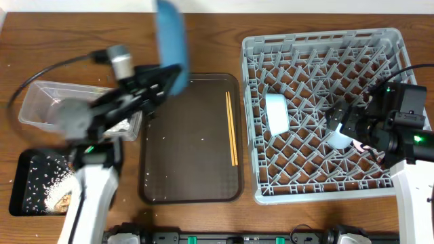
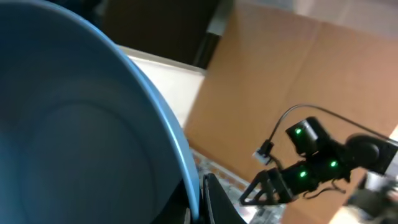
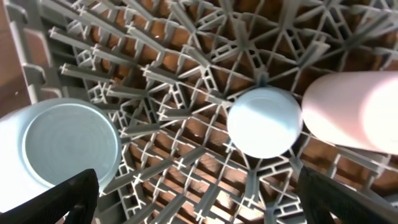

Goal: Sort waste into correct bins and load items into the dishwasher rack
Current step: 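Carry the blue plate up and right over the grey rack, then lower the blue plate upright into the rack and open the left gripper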

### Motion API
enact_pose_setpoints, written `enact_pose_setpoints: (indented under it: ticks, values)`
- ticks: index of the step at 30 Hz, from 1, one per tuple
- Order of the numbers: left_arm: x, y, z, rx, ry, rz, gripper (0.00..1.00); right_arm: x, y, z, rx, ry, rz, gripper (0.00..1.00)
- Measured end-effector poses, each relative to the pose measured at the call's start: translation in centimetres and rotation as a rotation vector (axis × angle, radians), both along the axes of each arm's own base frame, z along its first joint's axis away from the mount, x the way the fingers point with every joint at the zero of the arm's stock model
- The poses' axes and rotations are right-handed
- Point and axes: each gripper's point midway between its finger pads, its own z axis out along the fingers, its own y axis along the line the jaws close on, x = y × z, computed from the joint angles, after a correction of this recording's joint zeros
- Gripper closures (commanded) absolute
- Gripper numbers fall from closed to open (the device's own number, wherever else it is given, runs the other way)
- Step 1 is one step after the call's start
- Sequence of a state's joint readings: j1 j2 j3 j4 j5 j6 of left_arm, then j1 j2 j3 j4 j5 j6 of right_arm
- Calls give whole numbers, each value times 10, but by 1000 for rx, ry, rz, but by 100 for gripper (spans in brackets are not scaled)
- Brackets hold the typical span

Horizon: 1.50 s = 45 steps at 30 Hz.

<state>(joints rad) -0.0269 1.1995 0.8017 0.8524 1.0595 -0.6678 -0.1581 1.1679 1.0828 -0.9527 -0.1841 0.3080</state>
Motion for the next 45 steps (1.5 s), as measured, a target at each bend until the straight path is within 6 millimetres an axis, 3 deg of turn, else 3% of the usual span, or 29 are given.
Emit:
enact_pose_setpoints:
  ticks: [5, 9, 14, 19, 30, 45]
  values:
    - [42, -56, -17, -38, 48, -104, 94, -2, -19, -1, -7, 8, -86, 2]
    - [78, -101, -18, -64, 32, -154, 94, -4, -24, -2, -10, 16, -114, 1]
    - [107, -138, -18, -106, 8, -144, 94, -4, -25, -2, -10, 18, -120, 2]
    - [125, -163, -38, -154, 54, -76, 94, -8, -28, -4, -8, 37, -165, 1]
    - [110, -221, -77, -186, 119, -109, 94, -14, -35, -8, -13, 69, -245, 1]
    - [115, -240, -103, -292, 263, -58, 94, -19, -35, -10, -9, 92, -254, 1]
